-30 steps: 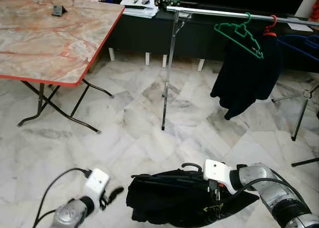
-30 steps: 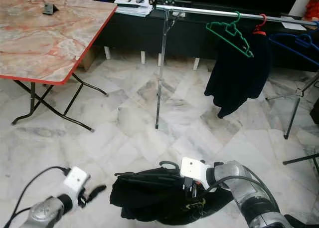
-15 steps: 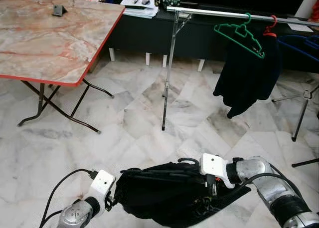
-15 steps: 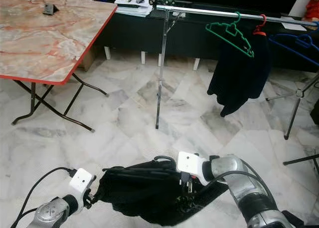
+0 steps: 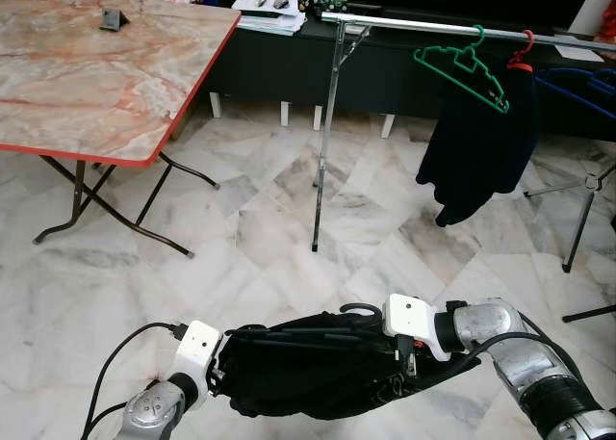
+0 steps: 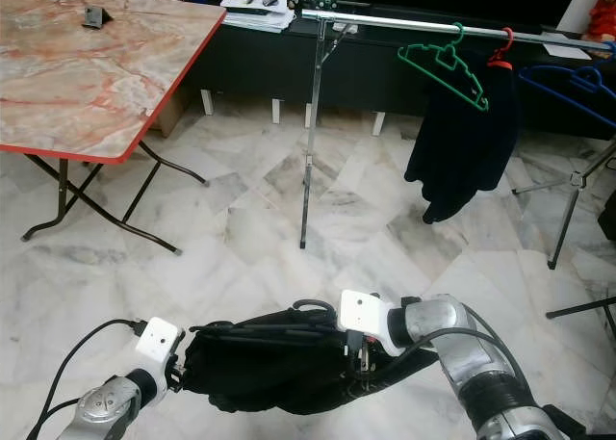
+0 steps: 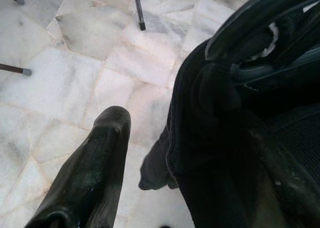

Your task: Hang hanger

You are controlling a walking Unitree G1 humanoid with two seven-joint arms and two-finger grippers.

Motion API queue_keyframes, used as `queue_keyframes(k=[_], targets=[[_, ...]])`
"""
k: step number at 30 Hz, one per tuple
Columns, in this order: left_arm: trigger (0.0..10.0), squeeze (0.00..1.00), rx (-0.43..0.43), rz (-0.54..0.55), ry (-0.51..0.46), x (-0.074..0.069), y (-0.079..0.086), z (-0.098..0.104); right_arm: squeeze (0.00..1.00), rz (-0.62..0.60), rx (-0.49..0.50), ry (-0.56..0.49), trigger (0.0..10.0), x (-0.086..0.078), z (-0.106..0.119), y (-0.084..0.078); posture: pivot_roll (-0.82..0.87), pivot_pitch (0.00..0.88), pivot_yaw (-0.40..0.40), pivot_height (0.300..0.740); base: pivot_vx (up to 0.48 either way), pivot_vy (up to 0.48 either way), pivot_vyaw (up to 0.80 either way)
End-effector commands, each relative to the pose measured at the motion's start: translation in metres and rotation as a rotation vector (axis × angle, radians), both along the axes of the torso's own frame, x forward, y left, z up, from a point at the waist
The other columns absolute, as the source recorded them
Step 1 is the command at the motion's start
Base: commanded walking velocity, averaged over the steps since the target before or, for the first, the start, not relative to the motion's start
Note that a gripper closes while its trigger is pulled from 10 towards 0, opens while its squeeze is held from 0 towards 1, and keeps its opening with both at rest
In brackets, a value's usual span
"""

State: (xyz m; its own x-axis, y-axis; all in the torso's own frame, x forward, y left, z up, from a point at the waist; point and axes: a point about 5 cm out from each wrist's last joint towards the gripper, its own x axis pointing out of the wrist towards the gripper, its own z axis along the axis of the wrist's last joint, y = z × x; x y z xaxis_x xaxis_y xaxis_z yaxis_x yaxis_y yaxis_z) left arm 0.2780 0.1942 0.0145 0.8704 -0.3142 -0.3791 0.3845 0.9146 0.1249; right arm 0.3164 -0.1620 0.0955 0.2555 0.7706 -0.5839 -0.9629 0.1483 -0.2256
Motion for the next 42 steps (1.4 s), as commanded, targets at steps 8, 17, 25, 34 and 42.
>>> queue_keyframes(k=[8,17,25,34,42], targets=[[0.0,0.0,-0.047,0.0,-0.034,-0.001,-0.005,0.0,0.0,-0.001,0.024,-0.002,10.0,-0.003,0.004,-0.003,0.08,0.164,-0.095,0.74,0.0,0.0,0.0],[0.0,0.0,-0.099,-0.06,-0.039,-0.002,-0.012,0.001,0.0,-0.001,0.028,0.0,10.0,-0.003,0.005,-0.002,0.08,0.165,-0.096,0.74,0.0,0.0,0.0],[0.0,0.0,-0.085,-0.064,-0.024,-0.003,-0.013,-0.002,0.0,-0.003,0.025,-0.002,10.0,-0.003,0.006,-0.003,0.07,0.165,-0.098,0.74,0.0,0.0,0.0],[0.0,0.0,-0.07,-0.037,-0.035,-0.002,-0.009,-0.001,0.0,-0.004,0.024,-0.002,10.0,-0.003,0.006,-0.004,0.07,0.167,-0.099,0.74,0.0,0.0,0.0],[0.0,0.0,-0.05,0.062,-0.072,0.002,0.001,0.002,0.0,0.001,0.021,0.007,10.0,-0.004,0.005,-0.004,0.07,0.167,-0.099,0.74,0.0,0.0,0.0]])
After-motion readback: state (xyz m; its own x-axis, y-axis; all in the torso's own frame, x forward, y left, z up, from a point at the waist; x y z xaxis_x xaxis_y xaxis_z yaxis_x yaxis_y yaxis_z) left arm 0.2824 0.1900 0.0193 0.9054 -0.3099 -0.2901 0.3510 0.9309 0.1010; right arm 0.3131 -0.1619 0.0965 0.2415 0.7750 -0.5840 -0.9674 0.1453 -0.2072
